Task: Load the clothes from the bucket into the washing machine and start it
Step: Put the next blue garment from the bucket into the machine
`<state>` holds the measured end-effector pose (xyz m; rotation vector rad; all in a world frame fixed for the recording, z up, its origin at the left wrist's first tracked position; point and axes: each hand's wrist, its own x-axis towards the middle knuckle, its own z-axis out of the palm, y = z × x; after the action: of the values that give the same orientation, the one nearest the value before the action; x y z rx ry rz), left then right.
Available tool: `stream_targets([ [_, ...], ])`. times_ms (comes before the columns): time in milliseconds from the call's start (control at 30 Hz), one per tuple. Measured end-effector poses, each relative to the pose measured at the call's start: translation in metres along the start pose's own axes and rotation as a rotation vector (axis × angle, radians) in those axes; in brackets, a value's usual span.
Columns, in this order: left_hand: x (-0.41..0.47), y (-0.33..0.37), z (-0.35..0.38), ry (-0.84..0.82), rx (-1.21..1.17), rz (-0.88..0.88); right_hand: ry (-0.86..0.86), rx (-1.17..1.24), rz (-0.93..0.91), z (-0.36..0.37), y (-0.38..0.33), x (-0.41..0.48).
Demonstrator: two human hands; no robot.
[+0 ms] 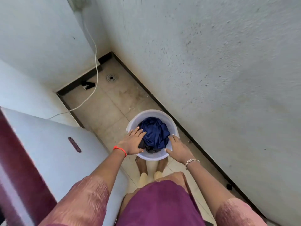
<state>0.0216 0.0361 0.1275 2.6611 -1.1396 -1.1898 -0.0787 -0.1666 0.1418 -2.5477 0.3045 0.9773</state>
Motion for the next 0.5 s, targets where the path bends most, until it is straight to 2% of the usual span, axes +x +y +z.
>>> stream_targets([
  [133, 0.031, -0.006, 0.027, -0.009, -0.050, -0.018, -0.103, -0.068, -0.005, 0.021, 0.014, 0.034],
  [500, 0.151, -0.025, 0.110, -0.108, -0.036, -0.040, -0.169, -0.032, 0.047, 0.100, 0.047, 0.158],
])
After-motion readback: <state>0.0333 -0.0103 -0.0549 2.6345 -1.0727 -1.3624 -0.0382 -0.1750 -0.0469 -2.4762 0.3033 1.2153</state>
